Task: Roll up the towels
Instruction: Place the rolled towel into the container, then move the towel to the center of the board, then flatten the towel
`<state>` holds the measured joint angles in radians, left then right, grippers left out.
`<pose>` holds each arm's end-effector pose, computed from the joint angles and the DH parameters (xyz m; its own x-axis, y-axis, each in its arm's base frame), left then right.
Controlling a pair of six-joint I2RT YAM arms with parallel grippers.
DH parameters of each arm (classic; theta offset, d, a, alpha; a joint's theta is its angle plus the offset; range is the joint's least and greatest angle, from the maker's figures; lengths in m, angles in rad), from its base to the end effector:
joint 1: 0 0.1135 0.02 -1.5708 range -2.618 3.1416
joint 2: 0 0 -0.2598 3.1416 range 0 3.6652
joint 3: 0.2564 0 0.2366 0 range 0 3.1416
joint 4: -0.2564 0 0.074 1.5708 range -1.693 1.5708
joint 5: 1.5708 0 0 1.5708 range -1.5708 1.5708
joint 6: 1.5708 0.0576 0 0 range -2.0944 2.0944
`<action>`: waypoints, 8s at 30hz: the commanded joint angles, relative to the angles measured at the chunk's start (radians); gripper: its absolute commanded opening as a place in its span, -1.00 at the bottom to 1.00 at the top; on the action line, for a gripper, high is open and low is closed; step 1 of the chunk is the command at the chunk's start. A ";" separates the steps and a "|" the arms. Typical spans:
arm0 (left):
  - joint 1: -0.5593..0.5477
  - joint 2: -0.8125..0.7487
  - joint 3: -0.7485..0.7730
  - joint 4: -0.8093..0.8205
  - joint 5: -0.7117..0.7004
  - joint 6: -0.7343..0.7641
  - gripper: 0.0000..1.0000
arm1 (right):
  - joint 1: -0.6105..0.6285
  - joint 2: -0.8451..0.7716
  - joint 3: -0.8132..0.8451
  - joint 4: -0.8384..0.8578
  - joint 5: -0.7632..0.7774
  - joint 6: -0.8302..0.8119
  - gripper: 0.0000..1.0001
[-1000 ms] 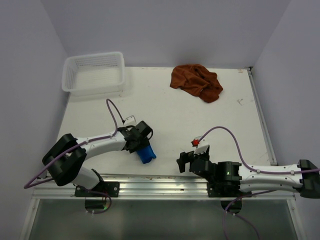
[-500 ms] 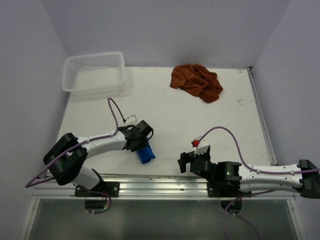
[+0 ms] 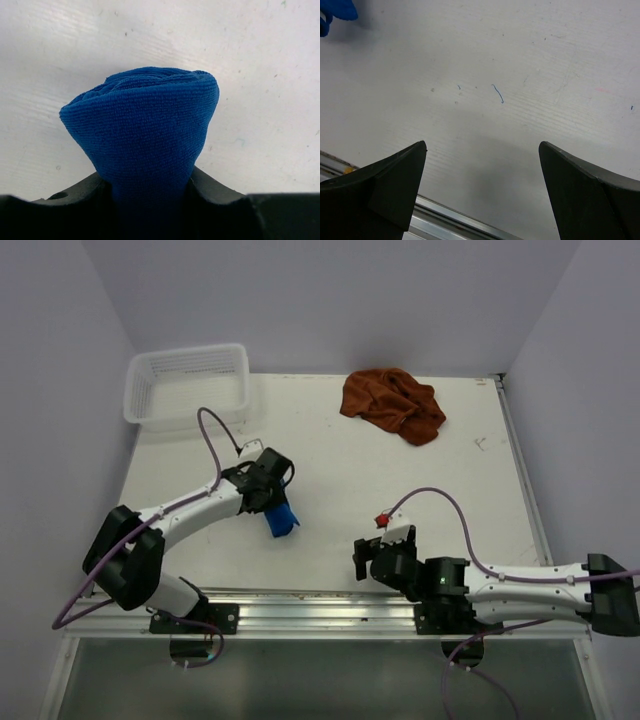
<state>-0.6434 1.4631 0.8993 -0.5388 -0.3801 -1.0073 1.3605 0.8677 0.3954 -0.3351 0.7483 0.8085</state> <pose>0.2329 -0.1480 0.1864 -0.7391 -0.4270 -0.5209 -0.3775 0.9031 -0.2047 0.0725 0.1517 0.1770 -0.5515 -0.0446 -0.8330 -0.3180 0.9344 0.1606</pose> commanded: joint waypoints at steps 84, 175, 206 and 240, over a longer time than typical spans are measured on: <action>0.705 1.028 1.354 0.135 0.322 0.305 0.99 | -0.477 0.751 0.441 0.203 -0.466 -0.220 0.98; 0.254 -0.228 -0.161 0.358 0.524 0.484 0.99 | -0.638 0.057 0.145 -0.110 -0.665 -0.015 0.29; 0.047 0.111 -0.261 0.712 0.575 0.263 0.05 | -0.638 -0.144 0.108 -0.307 -0.497 0.047 0.20; 0.395 -0.540 -0.240 0.246 0.196 0.358 -1.00 | -0.638 0.066 0.096 -0.234 -0.533 0.149 0.18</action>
<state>-0.2508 0.9085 0.6151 -0.3149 -0.1654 -0.6838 0.7208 0.9180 0.4732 -0.6025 0.2184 0.9287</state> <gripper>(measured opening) 0.010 0.600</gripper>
